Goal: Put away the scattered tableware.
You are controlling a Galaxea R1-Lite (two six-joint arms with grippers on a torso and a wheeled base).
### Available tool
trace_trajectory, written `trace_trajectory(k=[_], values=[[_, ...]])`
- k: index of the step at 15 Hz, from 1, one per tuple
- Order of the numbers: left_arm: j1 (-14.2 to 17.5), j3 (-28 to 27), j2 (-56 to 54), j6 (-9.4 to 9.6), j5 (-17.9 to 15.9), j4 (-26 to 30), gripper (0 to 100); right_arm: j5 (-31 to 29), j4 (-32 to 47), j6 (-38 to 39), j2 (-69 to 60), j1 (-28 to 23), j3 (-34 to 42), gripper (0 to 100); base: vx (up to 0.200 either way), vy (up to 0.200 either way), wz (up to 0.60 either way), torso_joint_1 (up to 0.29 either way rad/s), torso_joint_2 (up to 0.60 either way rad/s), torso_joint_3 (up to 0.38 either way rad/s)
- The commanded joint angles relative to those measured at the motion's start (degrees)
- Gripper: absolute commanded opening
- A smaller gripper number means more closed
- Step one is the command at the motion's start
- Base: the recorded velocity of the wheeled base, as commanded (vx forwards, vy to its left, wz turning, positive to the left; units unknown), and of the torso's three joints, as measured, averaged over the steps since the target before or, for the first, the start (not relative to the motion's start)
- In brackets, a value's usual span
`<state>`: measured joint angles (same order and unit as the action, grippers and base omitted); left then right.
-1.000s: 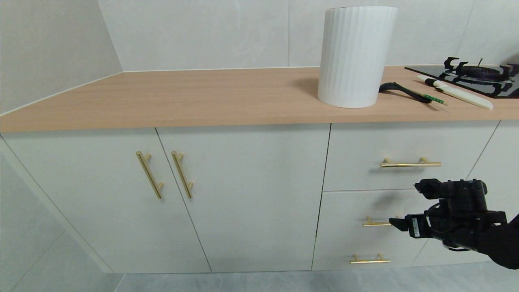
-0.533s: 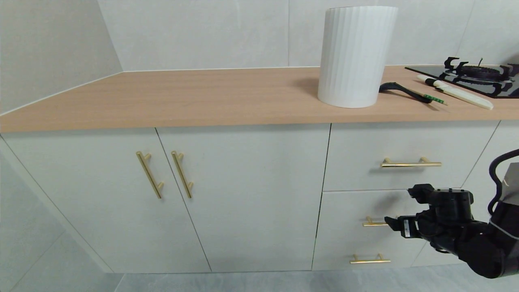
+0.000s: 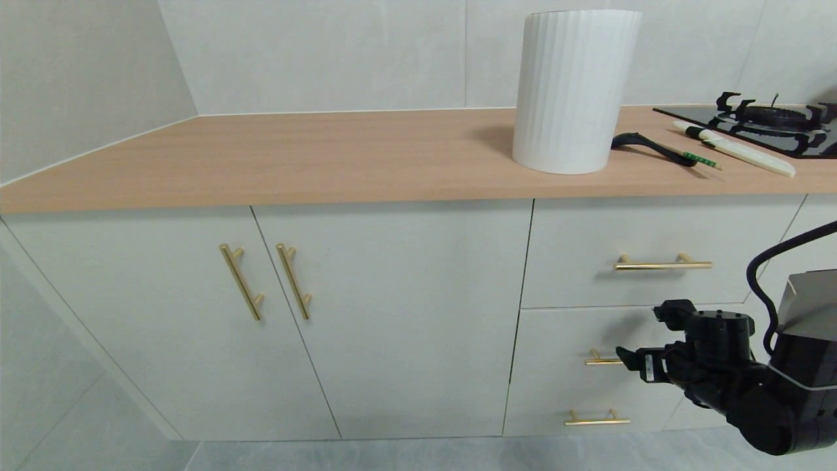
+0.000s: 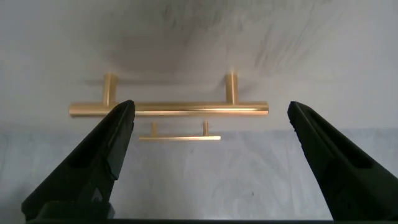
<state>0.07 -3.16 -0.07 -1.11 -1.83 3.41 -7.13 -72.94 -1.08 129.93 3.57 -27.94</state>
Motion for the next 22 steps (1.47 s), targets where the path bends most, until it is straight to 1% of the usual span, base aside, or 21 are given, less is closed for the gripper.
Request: trace_trajectory(k=[1,4,7,10,14,17,22], values=[[0.01,-0.01,0.07,0.05,-0.02,0.01,100,-0.69,-1.16,-0.06,2.52,0.21,-0.1,100,0.0,0.0,0.0,0.0,0.0,0.0],[0.01,-0.01,0.07,-0.03,-0.02,0.01,100,-0.87,-1.68,-0.06,3.93,1.17,-0.45,100,0.0,0.0,0.0,0.0,0.0,0.0],[0.01,-0.01,0.07,-0.03,-0.02,0.01,100,-1.04,-2.65,-0.06,5.16,1.17,-0.98,100,0.0,0.0,0.0,0.0,0.0,0.0],[0.01,-0.01,0.07,-0.03,-0.02,0.01,100,-2.45,-2.91,0.12,6.04,1.17,-1.94,100,0.0,0.0,0.0,0.0,0.0,0.0],[0.01,-0.01,0.07,-0.03,-0.02,0.01,100,-2.54,-5.46,-0.06,7.89,1.09,-2.03,100,0.0,0.0,0.0,0.0,0.0,0.0],[0.01,-0.01,0.07,0.05,-0.02,0.01,100,-2.62,-5.46,-0.06,8.5,1.17,-2.21,100,0.0,0.0,0.0,0.0,0.0,0.0],[0.01,-0.01,0.07,-0.03,-0.02,0.01,100,-2.62,-5.46,-0.23,7.89,1.17,-0.71,100,0.0,0.0,0.0,0.0,0.0,0.0]])
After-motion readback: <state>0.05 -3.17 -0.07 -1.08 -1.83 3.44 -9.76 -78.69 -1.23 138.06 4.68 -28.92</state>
